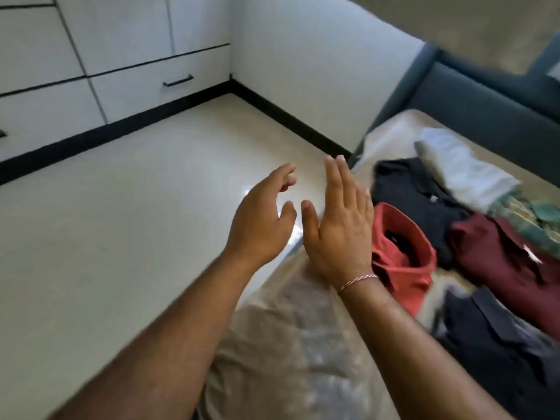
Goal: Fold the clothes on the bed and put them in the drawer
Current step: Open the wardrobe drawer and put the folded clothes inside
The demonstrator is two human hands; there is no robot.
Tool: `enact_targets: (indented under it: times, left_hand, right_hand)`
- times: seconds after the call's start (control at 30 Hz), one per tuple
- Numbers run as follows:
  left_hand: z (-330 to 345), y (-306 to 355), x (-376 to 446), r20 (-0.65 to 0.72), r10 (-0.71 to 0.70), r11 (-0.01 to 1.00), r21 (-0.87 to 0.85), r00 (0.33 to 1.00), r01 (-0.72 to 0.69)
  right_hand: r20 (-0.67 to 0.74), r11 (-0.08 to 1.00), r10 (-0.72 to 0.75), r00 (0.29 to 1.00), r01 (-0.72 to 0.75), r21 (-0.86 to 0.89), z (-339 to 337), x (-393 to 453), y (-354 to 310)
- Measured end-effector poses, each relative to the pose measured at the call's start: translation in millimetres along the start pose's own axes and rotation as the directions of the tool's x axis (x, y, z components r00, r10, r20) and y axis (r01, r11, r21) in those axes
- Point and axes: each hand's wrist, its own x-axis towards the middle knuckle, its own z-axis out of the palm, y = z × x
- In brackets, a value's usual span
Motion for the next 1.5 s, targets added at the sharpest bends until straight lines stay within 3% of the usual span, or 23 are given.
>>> enact_targets:
  times: [0.17, 0.23, 0.33, 0.47, 0.67, 0.83, 1.0, 1.07, 1.23, 1.43, 1.5]
  left_hand:
    - [-46, -76, 57, -0.111, -0.155, 0.984, 0.072, 0.982, 0.163]
    - [-80, -105, 74, -0.206, -0.246, 0.965, 0.039, 0.947, 0.259]
    - [-154, -136, 93, -0.225, -0.337, 0.932, 0.061, 0.914, 0.358]
    - [-260, -127, 108, -0.256, -0.439, 0.875, 0.097, 0.861, 0.474]
    - [-391, -57, 105, -0.381, -0.58, 0.772, 0.024, 0.719, 0.635]
    - [-475, 13, 117, -0.46, -0.615, 0.733, -0.034, 0.641, 0.679]
    - [-540, 34, 140, -0.564, -0.596, 0.712, -0.042, 0.572, 0.701]
    - [-560, 40, 150, -0.606, -0.595, 0.687, -0.043, 0.528, 0.725]
    - [-601, 40, 171, -0.651, -0.574, 0.65, 0.007, 0.497, 0.76]
    - [-621, 7, 193, -0.669, -0.547, 0.648, 0.043, 0.504, 0.761]
    - [-624, -10, 209, -0.686, -0.534, 0.629, 0.069, 0.494, 0.774]
  right_hand:
    - [0.19, 0.996, -0.087, 0.978, 0.091, -0.008, 84, 95, -49]
    - [0.296, 0.984, -0.165, 0.941, 0.176, -0.011, 107, 123, -78]
    - [0.426, 0.962, -0.246, 0.871, 0.273, -0.002, 125, 169, -141]
    - [0.514, 0.93, -0.354, 0.781, 0.351, 0.107, 121, 204, -237]
    - [0.551, 0.84, -0.539, 0.638, 0.462, 0.287, 52, 251, -365]
    - [0.518, 0.755, -0.655, 0.551, 0.518, 0.403, -14, 300, -448]
    - [0.478, 0.666, -0.743, 0.468, 0.586, 0.461, -27, 352, -493]
    - [0.476, 0.658, -0.749, 0.461, 0.605, 0.448, -21, 371, -509]
    - [0.544, 0.646, -0.748, 0.38, 0.606, 0.465, 9, 404, -548]
    - [0.59, 0.627, -0.747, 0.306, 0.62, 0.472, 50, 435, -575]
    - [0.602, 0.594, -0.758, 0.249, 0.644, 0.482, 76, 456, -587]
